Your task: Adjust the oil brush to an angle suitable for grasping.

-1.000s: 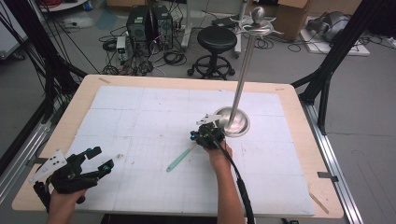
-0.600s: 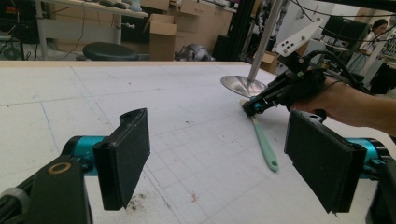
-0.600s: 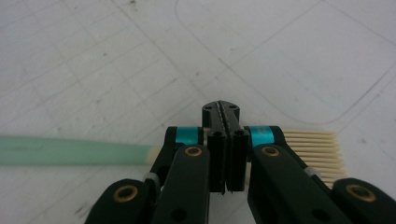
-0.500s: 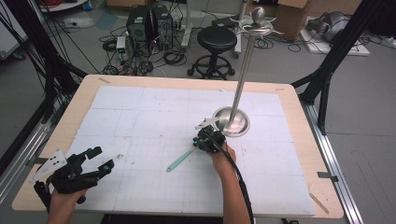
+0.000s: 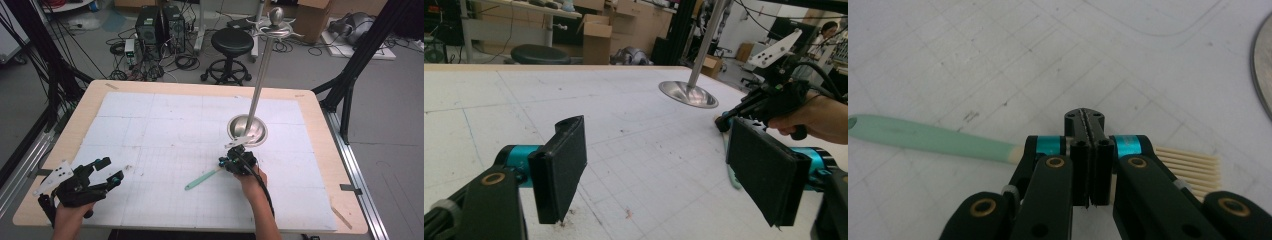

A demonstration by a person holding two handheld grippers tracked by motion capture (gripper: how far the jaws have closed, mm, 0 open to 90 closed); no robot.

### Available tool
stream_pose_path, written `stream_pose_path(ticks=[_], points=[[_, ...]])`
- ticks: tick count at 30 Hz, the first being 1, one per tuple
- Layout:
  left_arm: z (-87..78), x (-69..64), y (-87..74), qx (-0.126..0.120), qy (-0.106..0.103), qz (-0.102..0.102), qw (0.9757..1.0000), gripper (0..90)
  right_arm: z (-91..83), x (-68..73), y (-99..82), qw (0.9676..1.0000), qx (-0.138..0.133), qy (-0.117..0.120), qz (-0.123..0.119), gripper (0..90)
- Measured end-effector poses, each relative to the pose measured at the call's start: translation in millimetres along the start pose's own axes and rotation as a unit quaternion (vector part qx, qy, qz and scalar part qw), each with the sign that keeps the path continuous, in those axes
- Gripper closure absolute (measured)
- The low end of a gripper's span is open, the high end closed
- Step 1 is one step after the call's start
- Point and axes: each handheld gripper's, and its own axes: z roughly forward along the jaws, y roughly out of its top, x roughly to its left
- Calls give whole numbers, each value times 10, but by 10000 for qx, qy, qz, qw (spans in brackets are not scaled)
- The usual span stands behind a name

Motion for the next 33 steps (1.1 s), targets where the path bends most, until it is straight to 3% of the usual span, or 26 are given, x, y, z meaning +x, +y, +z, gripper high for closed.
stream_pose_path(ticks=[8, 12, 13, 14, 15, 16, 18, 19, 20, 21, 24, 25, 28, 29, 31, 33], points=[[46, -29, -2, 127, -39, 90, 9999, 296, -149, 33, -202, 9994, -126, 39, 314, 900], [73, -38, 9, 184, -246, 0, 9995, 362, -221, 51, -308, 9990, -281, 102, 320, 899], [83, -52, 14, 173, -280, 4, 9995, 365, -256, 57, -339, 9986, -435, 78, 281, 899], [99, -71, 16, 167, -323, 8, 9993, 353, -367, 49, -400, 9954, -888, 112, 337, 899], [124, -88, 16, 184, -425, -10, 9989, 331, -436, 43, -416, 9936, -1067, 114, 351, 899], [154, -112, 17, 225, -511, -20, 9984, 331, -436, 43, -416, 9936, -1067, 114, 351, 899], [225, -172, 19, 306, -571, 63, 9979, 309, -576, 36, -421, 9901, -1345, 161, 366, 899], [305, -240, 10, 439, -679, 147, 9966, 341, -704, 44, -427, 9885, -1482, 133, 251, 899], [305, -240, 10, 439, -679, 147, 9966, 414, -704, 44, -427, 9885, -1482, 133, 251, 899], [345, -277, 8, 526, -783, 228, 9953, 414, -769, 45, -439, 9881, -1518, 96, 228, 899], [460, -385, -14, 625, -944, 350, 9930, 709, -952, 21, -522, 9843, -1749, -20, 232, 899], [500, -422, -23, 692, -958, 364, 9923, 843, -1039, 10, -602, 9830, -1812, -85, 268, 899], [664, -584, -54, 798, -1000, 523, 9904, 896, -1138, -13, -701, 9822, -1836, -191, 345, 899], [664, -584, -54, 798, -1000, 523, 9904, 896, -1138, -13, -701, 9822, -1836, -191, 345, 899], [807, -726, -99, 1036, -1038, 625, 9872, 897, -1224, -58, -772, 9778, -2015, -313, 489, 899], [856, -776, -121, 1100, -1103, 608, 9859, 897, -1245, -66, -782, 9764, -2064, -332, 545, 899]])
